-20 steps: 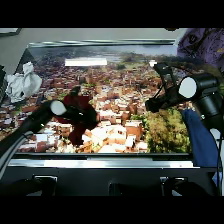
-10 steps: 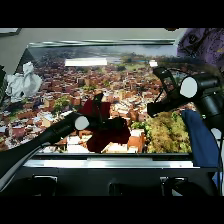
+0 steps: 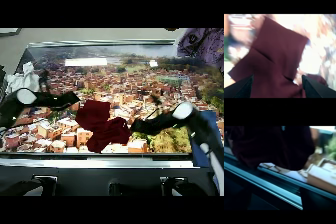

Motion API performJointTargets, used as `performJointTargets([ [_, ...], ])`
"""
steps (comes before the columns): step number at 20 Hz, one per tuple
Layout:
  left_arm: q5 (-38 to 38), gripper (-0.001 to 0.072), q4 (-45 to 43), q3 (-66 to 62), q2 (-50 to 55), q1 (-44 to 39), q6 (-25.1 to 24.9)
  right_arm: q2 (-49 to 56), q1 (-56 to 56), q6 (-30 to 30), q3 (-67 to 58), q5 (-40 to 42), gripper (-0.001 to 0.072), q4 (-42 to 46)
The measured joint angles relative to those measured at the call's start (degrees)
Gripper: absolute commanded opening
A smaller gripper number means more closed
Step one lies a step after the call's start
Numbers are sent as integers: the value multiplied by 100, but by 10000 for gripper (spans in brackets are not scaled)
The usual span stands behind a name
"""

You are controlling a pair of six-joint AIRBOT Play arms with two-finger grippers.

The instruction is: Fold the clothes and pants, and hang the long-sleeved shirts on hangers.

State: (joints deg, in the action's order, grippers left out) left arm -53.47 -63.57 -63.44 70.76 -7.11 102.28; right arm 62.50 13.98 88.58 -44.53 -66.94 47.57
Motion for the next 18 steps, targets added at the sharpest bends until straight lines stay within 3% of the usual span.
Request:
performJointTargets([
  [3, -94, 704, 26, 0, -31, 354, -50, -52, 957, 361, 817, 1285, 664, -625],
  [7, -151, 704, 39, 0, -39, 511, -68, 42, 1749, 1130, 1187, 2579, 665, -645],
  [14, -164, 704, 39, 0, -39, 566, -72, 404, 2035, 1617, 1307, 3447, 657, -581],
  [16, -166, 703, 39, 0, -35, 568, -72, 448, 2046, 1722, 1311, 3657, 408, -540],
  [17, -173, 704, 42, 0, -20, 570, -72, 461, 2048, 1784, 1314, 3724, 319, -518],
  [18, -192, 704, 55, 0, 9, 573, -72, 470, 2050, 1803, 1316, 3770, 115, -490],
])
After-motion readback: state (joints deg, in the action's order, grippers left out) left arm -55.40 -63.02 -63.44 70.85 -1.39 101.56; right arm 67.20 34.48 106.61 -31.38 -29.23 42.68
